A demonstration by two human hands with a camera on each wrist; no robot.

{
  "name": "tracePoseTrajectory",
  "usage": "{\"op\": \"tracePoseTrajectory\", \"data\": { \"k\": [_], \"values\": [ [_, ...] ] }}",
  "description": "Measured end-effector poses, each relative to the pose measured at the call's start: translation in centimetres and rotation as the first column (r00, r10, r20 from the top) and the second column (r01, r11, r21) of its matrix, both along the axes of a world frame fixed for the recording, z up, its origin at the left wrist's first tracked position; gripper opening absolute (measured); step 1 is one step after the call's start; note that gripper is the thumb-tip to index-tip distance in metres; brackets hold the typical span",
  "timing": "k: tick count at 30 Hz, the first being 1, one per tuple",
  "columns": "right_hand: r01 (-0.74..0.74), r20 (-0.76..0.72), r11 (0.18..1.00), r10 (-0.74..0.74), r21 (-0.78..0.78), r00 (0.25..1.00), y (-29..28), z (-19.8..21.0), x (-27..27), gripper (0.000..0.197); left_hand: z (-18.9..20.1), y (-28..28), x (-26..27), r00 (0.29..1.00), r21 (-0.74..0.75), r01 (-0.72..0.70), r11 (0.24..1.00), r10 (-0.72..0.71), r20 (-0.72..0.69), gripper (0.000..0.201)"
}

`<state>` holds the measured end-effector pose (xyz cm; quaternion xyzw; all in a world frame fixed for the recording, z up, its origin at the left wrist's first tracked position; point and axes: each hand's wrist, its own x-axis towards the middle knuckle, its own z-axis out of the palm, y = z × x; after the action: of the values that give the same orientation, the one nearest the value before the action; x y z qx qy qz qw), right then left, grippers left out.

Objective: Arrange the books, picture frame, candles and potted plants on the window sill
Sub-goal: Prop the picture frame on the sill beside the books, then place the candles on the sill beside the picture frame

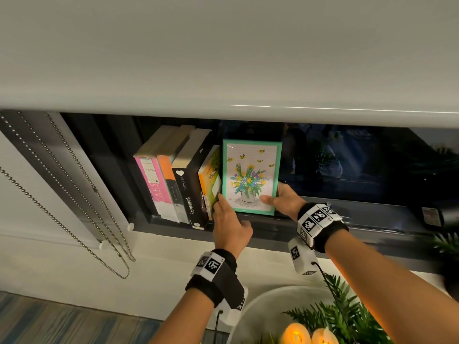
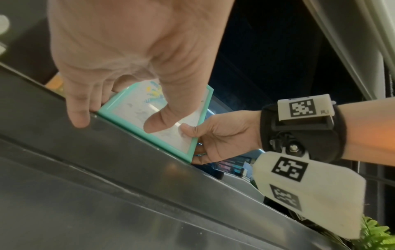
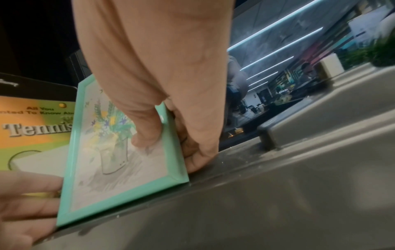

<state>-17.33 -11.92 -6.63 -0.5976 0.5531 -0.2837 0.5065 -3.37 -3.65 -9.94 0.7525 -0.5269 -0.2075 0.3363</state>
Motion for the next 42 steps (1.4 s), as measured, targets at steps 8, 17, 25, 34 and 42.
{"op": "tracePoseTrajectory", "data": {
  "k": [8, 17, 25, 34, 42],
  "values": [
    [0.03, -0.169, 0.997, -0.041, -0.067, 0.985, 0.4, 0.4, -0.9, 0.047, 0.7, 1.4, -0.1, 0.999, 0.03, 0.013, 0.999, -0.014, 0.042, 0.094],
    [0.166, -0.117, 0.972, -0.186, -0.164, 0.976, 3.3, 2.9, -4.3, 0.051, 2.5, 3.3, 0.3, 1.0, 0.007, 0.002, 1.0, -0.002, 0.025, 0.087],
    [0.122, -0.063, 0.963, -0.141, -0.239, 0.988, 10.3, 4.0, -8.7, 0.027, 3.2, 6.5, -2.1, 0.979, 0.008, 0.195, 0.981, -0.195, 0.063, 0.045],
    [-0.391, -0.447, 0.92, 0.359, 0.021, 0.819, 18.5, -1.0, -11.5, 0.015, 1.1, 12.0, -7.5, 0.487, 0.563, 0.731, 0.386, -0.872, -0.035, 0.059],
    [-0.344, -0.441, 0.939, 0.303, -0.012, 0.845, 20.6, -2.2, -11.8, 0.017, -0.3, 13.4, -6.8, 0.52, 0.497, 0.682, 0.537, -0.834, 0.187, 0.045]
  ]
}}
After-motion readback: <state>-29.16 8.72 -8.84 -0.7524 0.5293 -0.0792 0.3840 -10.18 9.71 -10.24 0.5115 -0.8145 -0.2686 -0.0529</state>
